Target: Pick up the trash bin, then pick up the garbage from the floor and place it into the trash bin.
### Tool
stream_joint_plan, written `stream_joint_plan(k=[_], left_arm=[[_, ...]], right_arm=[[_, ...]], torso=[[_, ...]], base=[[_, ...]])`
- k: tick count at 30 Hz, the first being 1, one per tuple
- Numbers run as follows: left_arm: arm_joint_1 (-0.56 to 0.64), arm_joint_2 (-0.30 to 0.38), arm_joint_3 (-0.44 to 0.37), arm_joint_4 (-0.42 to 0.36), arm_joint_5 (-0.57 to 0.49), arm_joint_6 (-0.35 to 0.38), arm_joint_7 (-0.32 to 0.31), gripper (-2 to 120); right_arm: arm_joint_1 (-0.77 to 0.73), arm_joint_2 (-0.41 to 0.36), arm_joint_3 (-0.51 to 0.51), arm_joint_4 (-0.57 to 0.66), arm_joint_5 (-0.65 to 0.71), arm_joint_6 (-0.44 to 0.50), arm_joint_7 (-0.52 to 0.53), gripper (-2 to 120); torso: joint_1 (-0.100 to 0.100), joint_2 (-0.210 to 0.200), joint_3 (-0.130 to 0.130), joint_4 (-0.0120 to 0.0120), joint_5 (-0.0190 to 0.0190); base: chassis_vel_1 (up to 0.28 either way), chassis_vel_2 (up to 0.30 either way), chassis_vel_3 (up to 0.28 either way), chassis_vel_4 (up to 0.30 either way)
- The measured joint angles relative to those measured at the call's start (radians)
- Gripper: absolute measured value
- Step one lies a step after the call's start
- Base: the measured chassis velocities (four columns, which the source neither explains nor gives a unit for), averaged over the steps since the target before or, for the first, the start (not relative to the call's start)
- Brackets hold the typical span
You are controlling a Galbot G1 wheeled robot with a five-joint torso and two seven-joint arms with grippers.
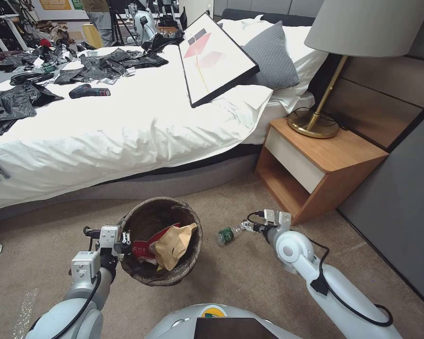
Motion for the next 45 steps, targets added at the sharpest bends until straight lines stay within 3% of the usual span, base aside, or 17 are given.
stream_joint_plan(k=[12, 15, 25, 45], left_arm=[[-0.024, 0.003, -0.009, 0.000, -0.016, 0.002, 0.001, 2], [-0.033, 0.010, -0.015, 0.000, -0.028, 0.004, 0.000, 2], [-0.041, 0.018, -0.017, 0.000, -0.043, 0.006, -0.004, 2], [-0.047, 0.030, -0.019, 0.000, -0.064, 0.012, -0.006, 2]], right_arm=[[0.096, 0.084, -0.126, -0.093, 0.085, 0.013, 0.106, 100], [0.126, 0.136, -0.169, -0.152, 0.086, 0.026, 0.135, 100], [0.154, 0.190, -0.200, -0.222, 0.094, 0.032, 0.150, 100], [0.240, 0.306, -0.253, -0.348, 0.149, 0.088, 0.279, 100]], torso=[[0.000, 0.000, 0.000, 0.0000, 0.0001], [0.000, 0.000, 0.000, -0.0001, 0.0000], [0.000, 0.000, 0.000, -0.0001, 0.0000], [0.000, 0.000, 0.000, -0.0001, 0.0000]], base=[[0.000, 0.000, 0.000, 0.000], [0.000, 0.000, 0.000, 0.000], [0.000, 0.000, 0.000, 0.000], [0.000, 0.000, 0.000, 0.000]])
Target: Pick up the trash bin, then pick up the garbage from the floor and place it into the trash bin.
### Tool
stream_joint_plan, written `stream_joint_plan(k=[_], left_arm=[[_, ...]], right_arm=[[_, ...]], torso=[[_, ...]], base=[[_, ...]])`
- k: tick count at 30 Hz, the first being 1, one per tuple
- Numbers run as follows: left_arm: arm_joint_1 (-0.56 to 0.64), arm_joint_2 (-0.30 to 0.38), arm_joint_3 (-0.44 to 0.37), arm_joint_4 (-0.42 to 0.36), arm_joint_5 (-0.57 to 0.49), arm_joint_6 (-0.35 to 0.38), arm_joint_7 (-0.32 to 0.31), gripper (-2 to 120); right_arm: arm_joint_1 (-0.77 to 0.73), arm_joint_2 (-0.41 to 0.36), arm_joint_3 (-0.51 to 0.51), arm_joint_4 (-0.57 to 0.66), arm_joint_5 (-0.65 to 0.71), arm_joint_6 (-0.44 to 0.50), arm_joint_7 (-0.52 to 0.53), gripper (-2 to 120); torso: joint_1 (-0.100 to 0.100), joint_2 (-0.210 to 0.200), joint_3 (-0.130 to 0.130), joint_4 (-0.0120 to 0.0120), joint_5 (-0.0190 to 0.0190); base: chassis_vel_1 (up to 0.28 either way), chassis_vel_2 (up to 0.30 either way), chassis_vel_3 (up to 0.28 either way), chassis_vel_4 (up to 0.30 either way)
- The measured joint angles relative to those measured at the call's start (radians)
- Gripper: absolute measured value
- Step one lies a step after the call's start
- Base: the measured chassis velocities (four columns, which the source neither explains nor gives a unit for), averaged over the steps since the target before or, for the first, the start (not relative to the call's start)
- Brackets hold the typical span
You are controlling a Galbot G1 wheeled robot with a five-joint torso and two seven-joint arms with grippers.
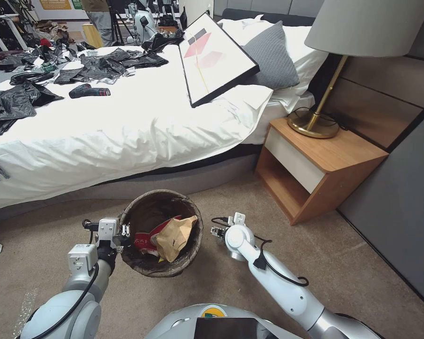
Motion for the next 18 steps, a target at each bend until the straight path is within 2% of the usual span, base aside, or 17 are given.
stream_joint_plan(k=[6, 18], left_arm=[[-0.002, -0.003, 0.001, 0.000, -0.003, 0.003, 0.000, 2], [-0.012, -0.003, -0.002, 0.000, -0.006, 0.004, 0.001, 2]], right_arm=[[0.042, 0.024, -0.009, -0.042, 0.024, 0.024, 0.057, 100], [0.093, 0.045, -0.005, -0.098, 0.022, 0.042, 0.072, 100]], torso=[[0.000, 0.000, 0.000, 0.0000, 0.0000], [0.000, 0.000, 0.000, 0.0000, 0.0001]], base=[[0.000, 0.000, 0.000, 0.000], [0.000, 0.000, 0.000, 0.000]])
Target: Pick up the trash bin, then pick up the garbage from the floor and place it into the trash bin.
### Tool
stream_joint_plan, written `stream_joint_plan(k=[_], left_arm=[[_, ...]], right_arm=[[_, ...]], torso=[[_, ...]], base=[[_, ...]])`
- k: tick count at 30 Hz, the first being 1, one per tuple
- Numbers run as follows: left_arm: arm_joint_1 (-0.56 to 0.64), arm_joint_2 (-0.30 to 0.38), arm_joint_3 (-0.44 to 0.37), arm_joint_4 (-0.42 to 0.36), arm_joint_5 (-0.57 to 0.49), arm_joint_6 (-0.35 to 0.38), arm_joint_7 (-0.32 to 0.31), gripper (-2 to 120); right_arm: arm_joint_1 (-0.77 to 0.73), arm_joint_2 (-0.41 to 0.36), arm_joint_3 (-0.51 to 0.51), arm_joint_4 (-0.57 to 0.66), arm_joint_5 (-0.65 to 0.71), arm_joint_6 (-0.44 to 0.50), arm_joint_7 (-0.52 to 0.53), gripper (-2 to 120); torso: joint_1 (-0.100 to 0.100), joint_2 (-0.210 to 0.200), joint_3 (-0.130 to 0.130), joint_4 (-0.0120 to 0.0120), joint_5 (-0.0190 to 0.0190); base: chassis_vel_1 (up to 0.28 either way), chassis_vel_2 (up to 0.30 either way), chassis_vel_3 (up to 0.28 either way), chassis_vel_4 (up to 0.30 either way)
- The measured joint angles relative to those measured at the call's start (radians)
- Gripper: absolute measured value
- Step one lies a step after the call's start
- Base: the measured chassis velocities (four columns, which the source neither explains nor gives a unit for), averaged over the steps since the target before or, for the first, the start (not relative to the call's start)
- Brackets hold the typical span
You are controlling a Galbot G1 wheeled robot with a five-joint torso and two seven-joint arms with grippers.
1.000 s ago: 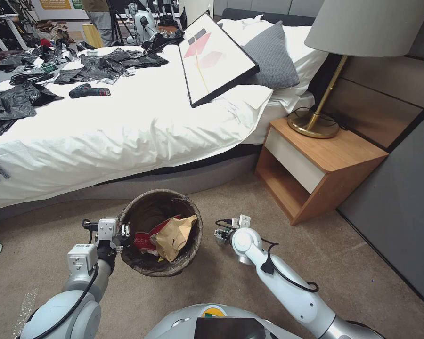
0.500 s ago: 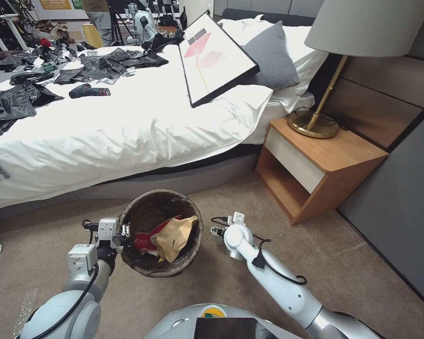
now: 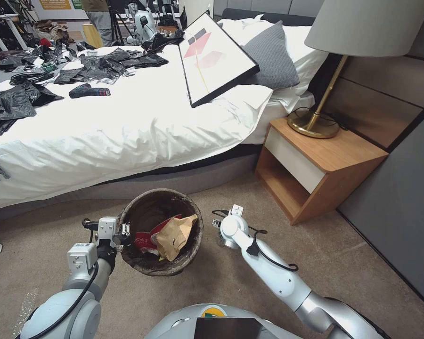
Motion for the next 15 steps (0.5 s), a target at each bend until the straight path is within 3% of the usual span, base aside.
stream_joint_plan(k=[15], left_arm=[[-0.012, -0.004, 0.000, 0.000, -0.001, 0.001, 0.001, 2]], right_arm=[[0.034, 0.026, -0.003, -0.064, -0.008, 0.007, 0.024, 100]], torso=[[0.000, 0.000, 0.000, 0.0000, 0.0000]], base=[[0.000, 0.000, 0.000, 0.000]])
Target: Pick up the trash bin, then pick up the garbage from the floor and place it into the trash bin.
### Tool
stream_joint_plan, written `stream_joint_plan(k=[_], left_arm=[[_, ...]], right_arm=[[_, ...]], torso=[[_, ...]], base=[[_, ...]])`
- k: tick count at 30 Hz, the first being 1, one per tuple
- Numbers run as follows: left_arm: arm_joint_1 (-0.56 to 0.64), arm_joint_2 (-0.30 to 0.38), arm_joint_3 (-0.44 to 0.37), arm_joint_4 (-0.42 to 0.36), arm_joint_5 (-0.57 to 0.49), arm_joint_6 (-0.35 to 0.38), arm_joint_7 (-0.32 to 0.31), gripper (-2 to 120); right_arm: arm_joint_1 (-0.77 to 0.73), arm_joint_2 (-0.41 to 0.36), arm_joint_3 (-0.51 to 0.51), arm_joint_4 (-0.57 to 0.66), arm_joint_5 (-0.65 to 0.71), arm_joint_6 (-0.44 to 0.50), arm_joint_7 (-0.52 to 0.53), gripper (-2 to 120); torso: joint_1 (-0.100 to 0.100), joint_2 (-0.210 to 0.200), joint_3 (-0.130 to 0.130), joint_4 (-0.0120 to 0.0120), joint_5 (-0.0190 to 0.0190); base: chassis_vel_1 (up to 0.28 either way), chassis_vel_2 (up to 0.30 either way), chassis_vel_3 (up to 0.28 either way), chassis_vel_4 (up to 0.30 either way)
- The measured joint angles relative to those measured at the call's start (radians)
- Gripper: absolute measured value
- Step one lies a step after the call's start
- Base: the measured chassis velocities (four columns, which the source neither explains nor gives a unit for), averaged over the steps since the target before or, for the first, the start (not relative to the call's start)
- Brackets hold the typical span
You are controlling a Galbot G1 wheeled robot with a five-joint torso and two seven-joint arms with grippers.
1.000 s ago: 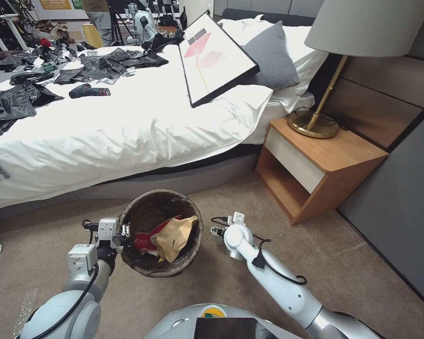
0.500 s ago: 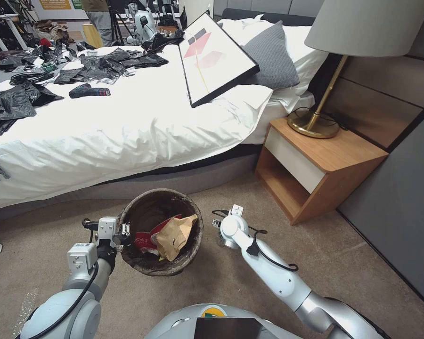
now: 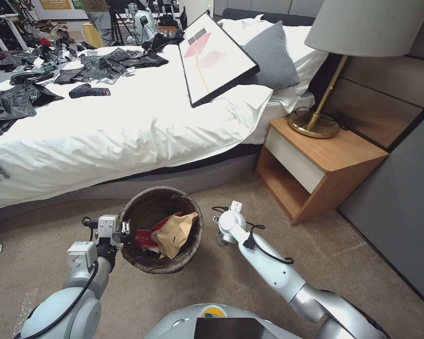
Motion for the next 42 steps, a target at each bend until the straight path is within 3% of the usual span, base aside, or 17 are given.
stream_joint_plan(k=[15, 42], left_arm=[[0.006, -0.006, 0.002, 0.000, 0.004, 0.000, 0.000, 2], [0.008, -0.010, 0.004, 0.000, 0.007, -0.002, 0.002, 2]], right_arm=[[-0.014, 0.005, 0.006, -0.010, -0.011, 0.004, 0.004, 100], [-0.011, 0.041, 0.031, -0.150, -0.089, 0.004, -0.046, 100]], torso=[[0.000, 0.000, 0.000, 0.0000, 0.0000], [0.000, 0.000, 0.000, 0.0000, 0.0000]], base=[[0.000, 0.000, 0.000, 0.000], [0.000, 0.000, 0.000, 0.000]])
